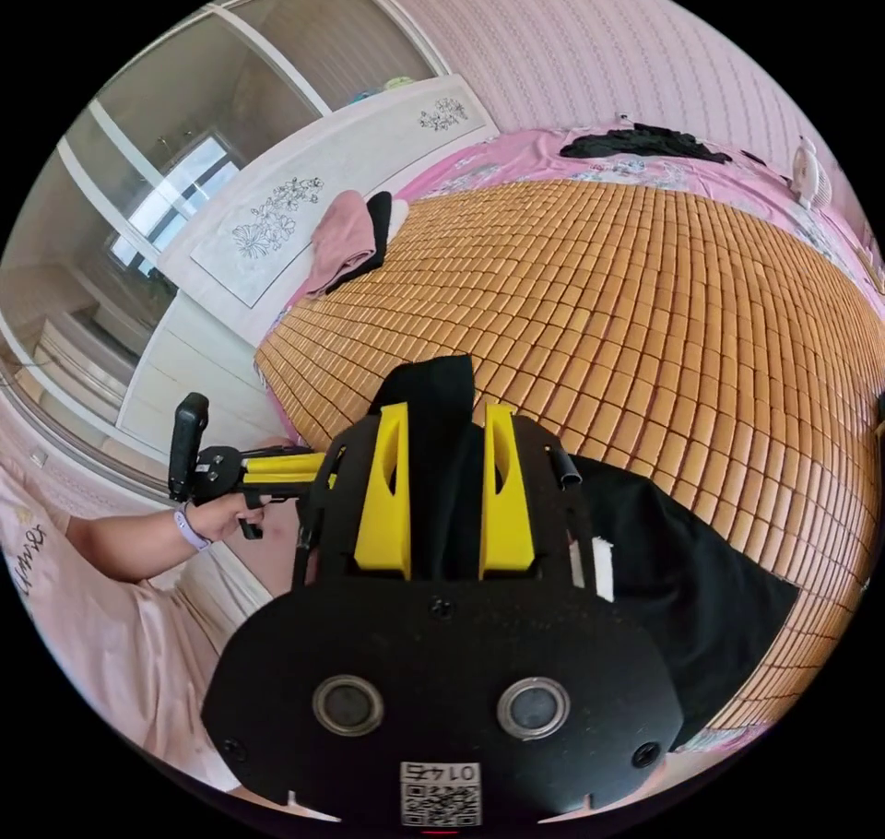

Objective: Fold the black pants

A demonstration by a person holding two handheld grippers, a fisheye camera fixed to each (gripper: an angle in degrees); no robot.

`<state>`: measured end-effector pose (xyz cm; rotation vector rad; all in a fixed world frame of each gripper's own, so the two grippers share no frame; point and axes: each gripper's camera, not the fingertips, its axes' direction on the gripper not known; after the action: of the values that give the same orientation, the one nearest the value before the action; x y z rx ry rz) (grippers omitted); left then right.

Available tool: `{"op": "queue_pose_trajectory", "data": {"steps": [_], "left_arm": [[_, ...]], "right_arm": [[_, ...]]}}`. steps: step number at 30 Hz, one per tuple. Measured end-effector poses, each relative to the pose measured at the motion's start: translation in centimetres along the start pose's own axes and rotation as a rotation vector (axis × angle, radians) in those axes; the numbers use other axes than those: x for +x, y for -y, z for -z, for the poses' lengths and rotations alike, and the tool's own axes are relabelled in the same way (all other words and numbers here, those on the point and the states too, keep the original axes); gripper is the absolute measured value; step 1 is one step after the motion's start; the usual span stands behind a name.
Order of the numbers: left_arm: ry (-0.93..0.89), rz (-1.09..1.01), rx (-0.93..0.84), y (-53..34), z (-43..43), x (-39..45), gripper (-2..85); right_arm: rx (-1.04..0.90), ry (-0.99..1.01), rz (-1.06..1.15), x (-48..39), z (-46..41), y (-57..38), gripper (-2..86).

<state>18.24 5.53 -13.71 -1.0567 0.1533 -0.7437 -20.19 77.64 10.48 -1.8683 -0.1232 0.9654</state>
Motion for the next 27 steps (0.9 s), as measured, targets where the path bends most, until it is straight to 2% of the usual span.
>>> {"op": "queue_pose_trajectory", "data": {"steps": [7,10,13,15,19,23,27], "left_arm": [[-0.039,-0.004,0.01,1.6,2.0,1.7,2.6],[-0.036,-0.013,0.012,2.5,3.4,3.0,1.1],[-0.051,-0.052,0.07,3.1,6.7,4.7,0.3],[-0.065,-0.098,0.116,3.5,9.5,6.1,0.1],[-0.082,-0.272,0.215,4.6,17.1,11.5,-0.3],[-0.231,-0.464,0.339,6.0,23.8,17.9,-0.6],[-0.392,-0.776,0.474,9.5,31.0,28.9,-0.8]], "right_arm": [[-0.083,-0.053,-0.039,2.1,-1.2,-1.0,14.3],[-0.158,-0.036,-0.025,2.4,-1.5,-0.1,6.9],[-0.113,-0.022,0.012,2.5,1.4,0.3,2.0],[-0.008,0.052,-0.001,3.5,6.1,0.2,1.1],[0.195,0.066,0.016,4.8,15.6,-0.9,0.5],[0.511,-0.058,-0.024,6.7,29.7,-3.8,0.4],[0.836,-0.27,-0.068,7.5,45.5,-7.0,0.3]]}}
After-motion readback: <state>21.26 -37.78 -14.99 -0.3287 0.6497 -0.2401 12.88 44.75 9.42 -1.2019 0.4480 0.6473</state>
